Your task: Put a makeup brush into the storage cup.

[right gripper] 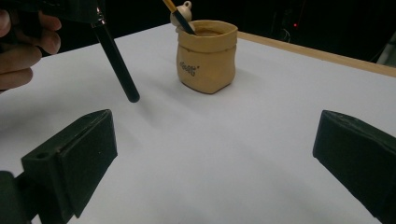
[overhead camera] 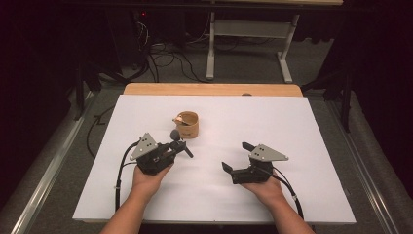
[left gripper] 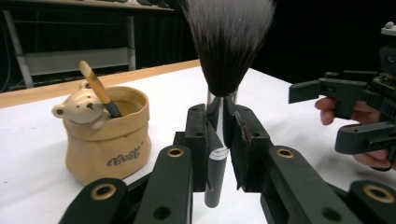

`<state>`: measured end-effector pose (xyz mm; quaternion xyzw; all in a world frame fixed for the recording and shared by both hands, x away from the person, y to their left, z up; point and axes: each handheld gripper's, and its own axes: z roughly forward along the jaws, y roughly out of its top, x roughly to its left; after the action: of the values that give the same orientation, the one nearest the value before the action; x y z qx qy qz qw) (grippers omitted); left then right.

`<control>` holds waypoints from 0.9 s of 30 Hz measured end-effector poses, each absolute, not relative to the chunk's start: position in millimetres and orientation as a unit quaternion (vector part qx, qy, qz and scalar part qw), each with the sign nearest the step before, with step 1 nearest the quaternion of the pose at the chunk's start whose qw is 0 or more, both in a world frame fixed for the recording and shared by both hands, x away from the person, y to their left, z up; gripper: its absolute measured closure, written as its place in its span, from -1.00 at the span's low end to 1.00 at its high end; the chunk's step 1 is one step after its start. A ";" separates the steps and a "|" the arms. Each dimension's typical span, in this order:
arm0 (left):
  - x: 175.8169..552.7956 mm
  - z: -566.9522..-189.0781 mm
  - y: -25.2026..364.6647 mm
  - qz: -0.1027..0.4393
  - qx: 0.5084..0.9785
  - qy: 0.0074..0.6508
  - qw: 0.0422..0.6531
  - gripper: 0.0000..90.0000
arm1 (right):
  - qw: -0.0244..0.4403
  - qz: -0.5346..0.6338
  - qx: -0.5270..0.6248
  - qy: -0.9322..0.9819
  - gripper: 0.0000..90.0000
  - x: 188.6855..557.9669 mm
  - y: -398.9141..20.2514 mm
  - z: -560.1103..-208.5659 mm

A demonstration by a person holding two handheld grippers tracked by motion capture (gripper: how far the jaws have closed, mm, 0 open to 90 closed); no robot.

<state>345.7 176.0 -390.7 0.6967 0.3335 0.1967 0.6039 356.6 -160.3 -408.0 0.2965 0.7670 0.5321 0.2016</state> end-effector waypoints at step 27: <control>347.3 -388.2 192.8 0.225 0.686 0.354 0.595 0.73 | 0.230 0.519 0.335 0.752 -0.97 355.6 -208.0 -409.8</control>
<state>347.3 192.8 -388.2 0.6859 0.3537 0.2251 0.5948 355.6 -208.0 -409.8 0.3349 0.7520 0.5190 0.2301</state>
